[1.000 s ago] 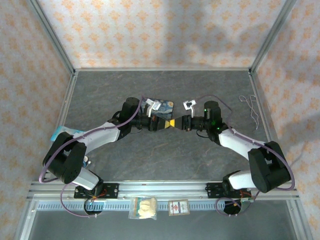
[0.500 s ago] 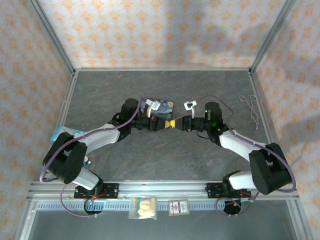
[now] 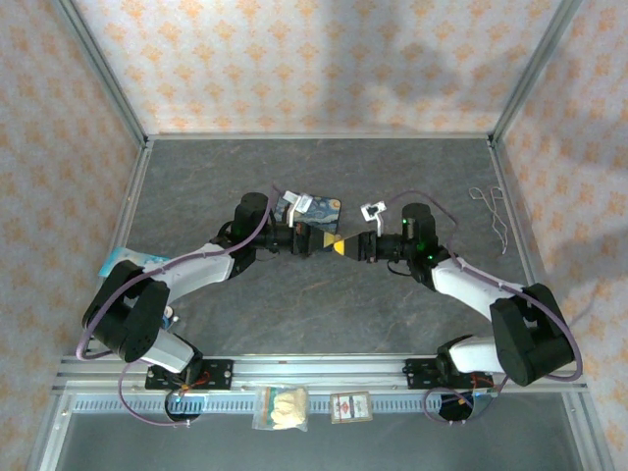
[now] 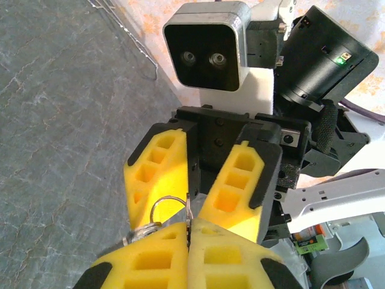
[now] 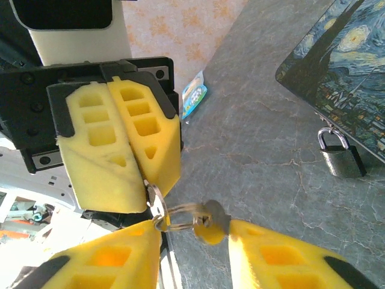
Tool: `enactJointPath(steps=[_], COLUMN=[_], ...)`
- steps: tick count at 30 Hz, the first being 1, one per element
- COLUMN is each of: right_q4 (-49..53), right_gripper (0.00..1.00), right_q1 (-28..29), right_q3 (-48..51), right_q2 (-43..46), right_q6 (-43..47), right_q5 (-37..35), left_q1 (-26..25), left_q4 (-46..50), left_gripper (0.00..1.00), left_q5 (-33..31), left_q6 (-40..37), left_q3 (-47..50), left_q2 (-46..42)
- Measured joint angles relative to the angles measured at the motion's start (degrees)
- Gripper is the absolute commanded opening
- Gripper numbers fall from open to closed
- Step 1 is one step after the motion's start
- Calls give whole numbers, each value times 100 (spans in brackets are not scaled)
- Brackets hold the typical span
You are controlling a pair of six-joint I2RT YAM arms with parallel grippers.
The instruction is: Unlock the padlock with the key
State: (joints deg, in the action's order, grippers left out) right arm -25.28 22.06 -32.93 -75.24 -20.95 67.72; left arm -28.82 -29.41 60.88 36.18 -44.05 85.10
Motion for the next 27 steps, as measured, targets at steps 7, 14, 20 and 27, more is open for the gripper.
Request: enactJointPath(steps=[7,14,20,27], right_q4=[50,166,-90,-376], right_gripper=[43,37,31,28], right_q1=[-79,-164,-160,-87], right_q3=[-7,-116,-114,-50], right_q2=[17,48,42,9], right_q6=[24,68,-140,-304], right_q5=[-31,-37,7,50], left_q1=[4,4,4,-24], left_q4=[55,393,455,452], left_gripper=[0,0,0,0], left_q5=[20,24,22,24], left_q6=[-66,-372,-444,-455], left_q3=[0,0,-2,-4], left_q2=[0,0,0,0])
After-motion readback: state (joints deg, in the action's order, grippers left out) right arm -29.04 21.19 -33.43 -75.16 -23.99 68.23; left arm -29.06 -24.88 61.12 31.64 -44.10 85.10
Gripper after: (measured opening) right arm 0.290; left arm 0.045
